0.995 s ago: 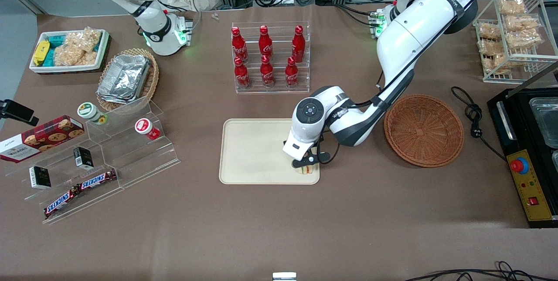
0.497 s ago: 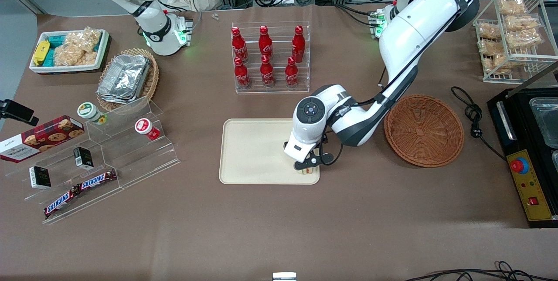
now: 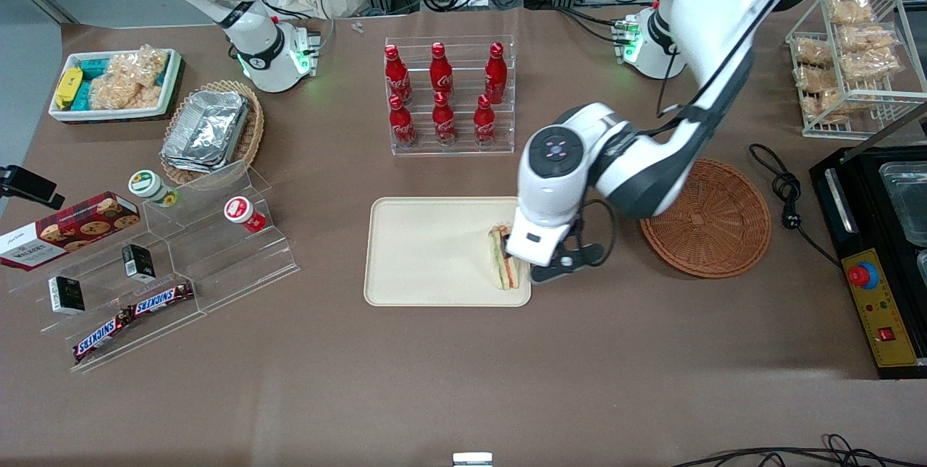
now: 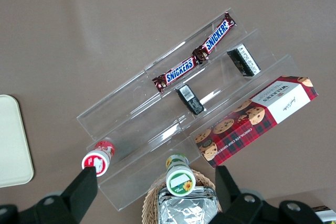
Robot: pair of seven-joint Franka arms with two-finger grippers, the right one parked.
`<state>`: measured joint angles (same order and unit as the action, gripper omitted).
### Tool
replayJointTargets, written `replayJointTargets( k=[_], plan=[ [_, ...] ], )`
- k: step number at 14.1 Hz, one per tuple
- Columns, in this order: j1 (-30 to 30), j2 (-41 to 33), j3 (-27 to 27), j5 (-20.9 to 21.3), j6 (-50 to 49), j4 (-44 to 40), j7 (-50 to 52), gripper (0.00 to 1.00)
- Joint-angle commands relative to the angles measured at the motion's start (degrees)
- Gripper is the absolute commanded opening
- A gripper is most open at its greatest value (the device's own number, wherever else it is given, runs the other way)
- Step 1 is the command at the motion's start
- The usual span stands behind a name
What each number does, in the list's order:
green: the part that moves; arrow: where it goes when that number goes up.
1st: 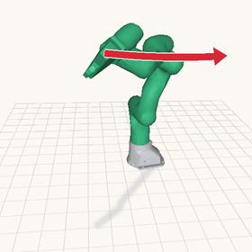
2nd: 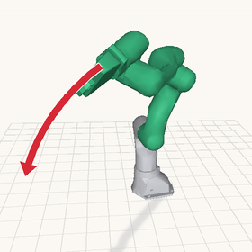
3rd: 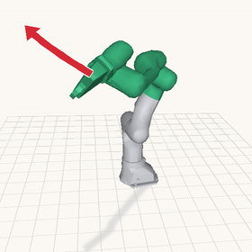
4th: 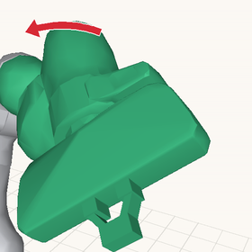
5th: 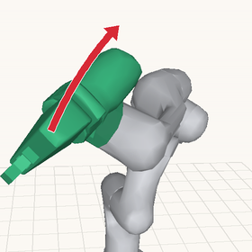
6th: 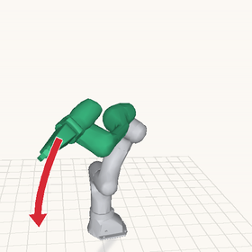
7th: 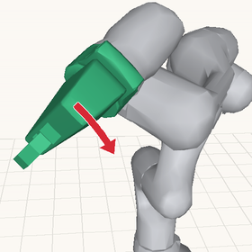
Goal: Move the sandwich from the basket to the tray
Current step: 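Open the left gripper and raise it away from the tray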
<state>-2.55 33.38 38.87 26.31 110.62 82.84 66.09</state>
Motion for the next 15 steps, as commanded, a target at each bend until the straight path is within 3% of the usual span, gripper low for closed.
replayJointTargets(
  k=[1,6,9,15],
  plan=[
    [2.98,-8.74,-1.06,-7.39,-7.41,2.06,-10.32,1.00],
    [2.46,-28.24,-18.70,-22.60,-9.37,14.24,-36.06,1.00],
    [3.16,-34.17,-25.40,-24.55,-12.61,17.97,-48.74,1.00],
    [3.34,-33.91,-35.69,-23.85,-17.72,15.07,-71.33,1.00]
  ],
)
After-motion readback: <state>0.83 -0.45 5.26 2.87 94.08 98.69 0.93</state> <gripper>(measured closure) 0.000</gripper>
